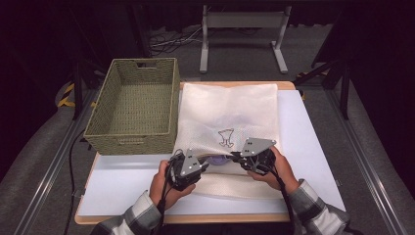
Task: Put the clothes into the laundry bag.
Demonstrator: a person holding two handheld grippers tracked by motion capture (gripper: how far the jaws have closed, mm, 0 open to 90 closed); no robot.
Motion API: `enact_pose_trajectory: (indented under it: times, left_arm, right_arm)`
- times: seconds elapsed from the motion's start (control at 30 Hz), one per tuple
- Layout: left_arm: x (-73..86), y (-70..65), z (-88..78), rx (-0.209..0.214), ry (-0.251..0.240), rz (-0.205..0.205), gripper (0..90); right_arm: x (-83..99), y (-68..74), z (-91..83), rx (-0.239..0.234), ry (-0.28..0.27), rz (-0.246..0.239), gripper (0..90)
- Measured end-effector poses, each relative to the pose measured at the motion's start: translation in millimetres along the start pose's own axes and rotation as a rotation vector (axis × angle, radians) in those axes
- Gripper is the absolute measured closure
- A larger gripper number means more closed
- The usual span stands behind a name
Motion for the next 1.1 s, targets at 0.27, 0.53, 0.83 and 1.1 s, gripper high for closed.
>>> enact_pose_trajectory:
  times: [0.27,0.53,0.83,1.1]
  left_arm:
    - [13.7,11.6,-25.6,-0.026,-0.016,-0.011,80.2]
    - [36.5,29.9,-39.1,-0.083,0.021,-0.045,74.1]
    - [72.4,47.2,-35.3,-0.095,0.14,-0.067,55.2]
    - [88.7,55.1,-18.2,-0.045,0.212,-0.119,48.1]
  right_arm:
    - [-1.6,-0.1,-1.0,0.004,-0.001,-0.005,85.5]
    - [-1.5,-0.4,-2.1,0.003,-0.002,-0.003,85.5]
    - [-3.0,-1.2,-4.4,0.004,-0.013,0.004,85.3]
    - [-5.5,-0.2,-6.1,0.005,-0.021,-0.001,85.2]
Point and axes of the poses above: each handheld gripper's, and its own axes: z roughly forward along the jaws, x roughly out of its underside, y roughly to its left, the point moved 8 cm from there along z, roughly forward along the jaws, and after that the axes turned 1 degree about -y, right-handed, at the moved point
